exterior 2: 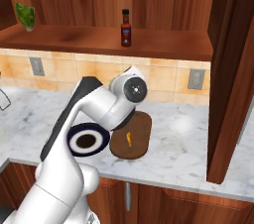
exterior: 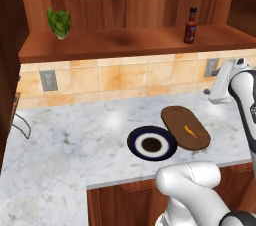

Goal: Pick the shrimp from the plate and place it on the cutting board. Then pick the condiment bottle from the cabinet and place it next to the cutting board.

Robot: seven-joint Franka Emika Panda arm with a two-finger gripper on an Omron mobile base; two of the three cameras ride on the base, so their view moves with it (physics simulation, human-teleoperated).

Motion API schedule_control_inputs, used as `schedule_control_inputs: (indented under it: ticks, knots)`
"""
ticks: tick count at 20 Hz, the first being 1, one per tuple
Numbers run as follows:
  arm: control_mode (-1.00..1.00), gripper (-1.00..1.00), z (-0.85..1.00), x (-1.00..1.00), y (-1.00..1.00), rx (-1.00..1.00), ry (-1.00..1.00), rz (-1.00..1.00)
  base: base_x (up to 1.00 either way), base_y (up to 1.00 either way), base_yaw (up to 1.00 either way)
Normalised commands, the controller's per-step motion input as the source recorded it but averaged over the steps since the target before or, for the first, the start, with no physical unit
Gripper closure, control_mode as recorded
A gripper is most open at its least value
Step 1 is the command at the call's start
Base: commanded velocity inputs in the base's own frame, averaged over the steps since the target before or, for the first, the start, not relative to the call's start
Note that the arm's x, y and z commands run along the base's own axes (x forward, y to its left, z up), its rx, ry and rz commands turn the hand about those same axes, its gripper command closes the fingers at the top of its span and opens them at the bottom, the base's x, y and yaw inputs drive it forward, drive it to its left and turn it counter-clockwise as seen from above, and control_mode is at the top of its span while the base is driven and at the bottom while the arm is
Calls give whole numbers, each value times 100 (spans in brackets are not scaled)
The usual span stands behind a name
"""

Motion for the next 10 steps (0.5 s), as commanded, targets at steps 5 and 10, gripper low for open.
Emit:
schedule_control_inputs:
  ticks: [5, 10]
  knots:
    - [-100, -100, 18, 0, 6, 3, 0, 0, 0, 0, 0]
    - [-100, -100, 3, 0, 5, 4, 0, 0, 0, 0, 0]
